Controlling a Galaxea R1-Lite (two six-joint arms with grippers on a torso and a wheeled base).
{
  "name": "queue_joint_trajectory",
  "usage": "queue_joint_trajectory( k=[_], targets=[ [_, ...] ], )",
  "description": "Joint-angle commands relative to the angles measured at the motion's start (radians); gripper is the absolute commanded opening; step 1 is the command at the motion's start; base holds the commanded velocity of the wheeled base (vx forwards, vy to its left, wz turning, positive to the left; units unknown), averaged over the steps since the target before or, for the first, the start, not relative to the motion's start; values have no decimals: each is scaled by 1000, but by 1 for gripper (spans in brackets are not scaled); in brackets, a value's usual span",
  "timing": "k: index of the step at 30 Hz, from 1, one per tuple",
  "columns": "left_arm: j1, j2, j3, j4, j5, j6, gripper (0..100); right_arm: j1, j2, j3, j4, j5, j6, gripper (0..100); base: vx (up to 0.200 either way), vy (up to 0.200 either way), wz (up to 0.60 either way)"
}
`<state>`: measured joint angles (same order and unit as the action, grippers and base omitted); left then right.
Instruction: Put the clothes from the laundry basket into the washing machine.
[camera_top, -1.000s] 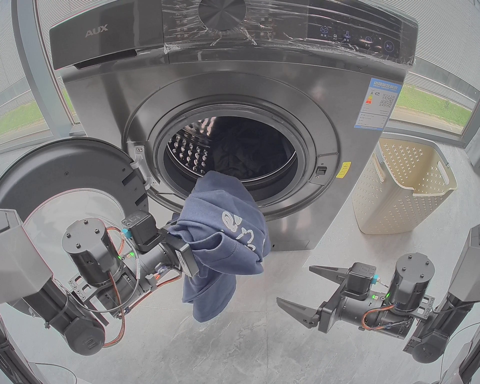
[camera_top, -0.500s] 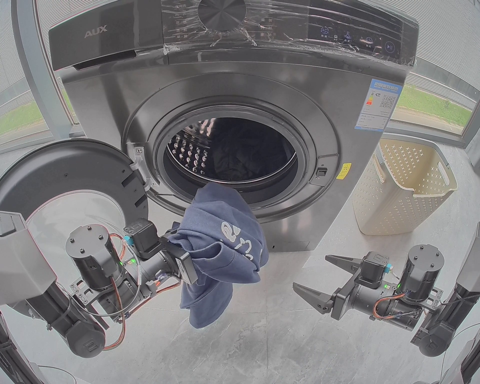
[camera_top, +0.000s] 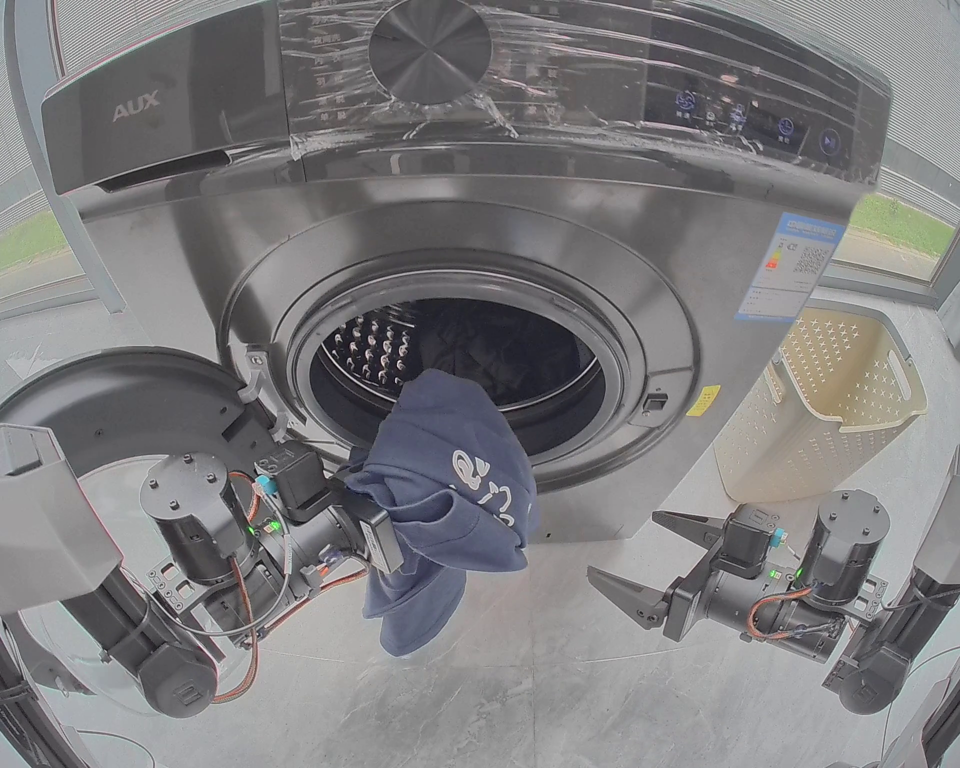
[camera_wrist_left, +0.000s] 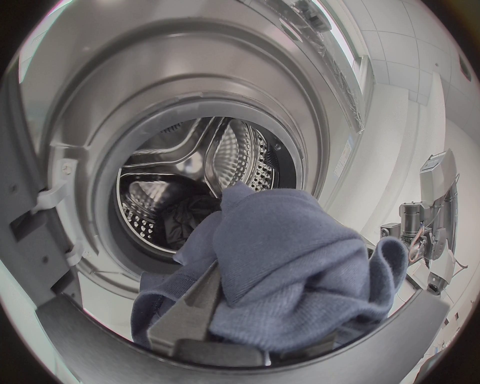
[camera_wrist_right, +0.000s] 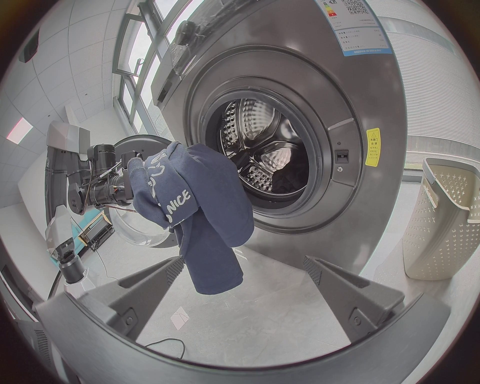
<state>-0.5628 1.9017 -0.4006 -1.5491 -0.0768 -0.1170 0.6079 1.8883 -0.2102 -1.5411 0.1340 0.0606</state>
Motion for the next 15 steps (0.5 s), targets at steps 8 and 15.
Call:
queue_joint_trajectory(
  k=[8,15],
  targets=[
    [-23,4,-1,0,2,13,0,10,-6,0,1,1,-1,100,0,0,0],
    [-52,115,-133,0,17,59,0,35,-26,2,1,-2,1,100,0,0,0]
  ],
)
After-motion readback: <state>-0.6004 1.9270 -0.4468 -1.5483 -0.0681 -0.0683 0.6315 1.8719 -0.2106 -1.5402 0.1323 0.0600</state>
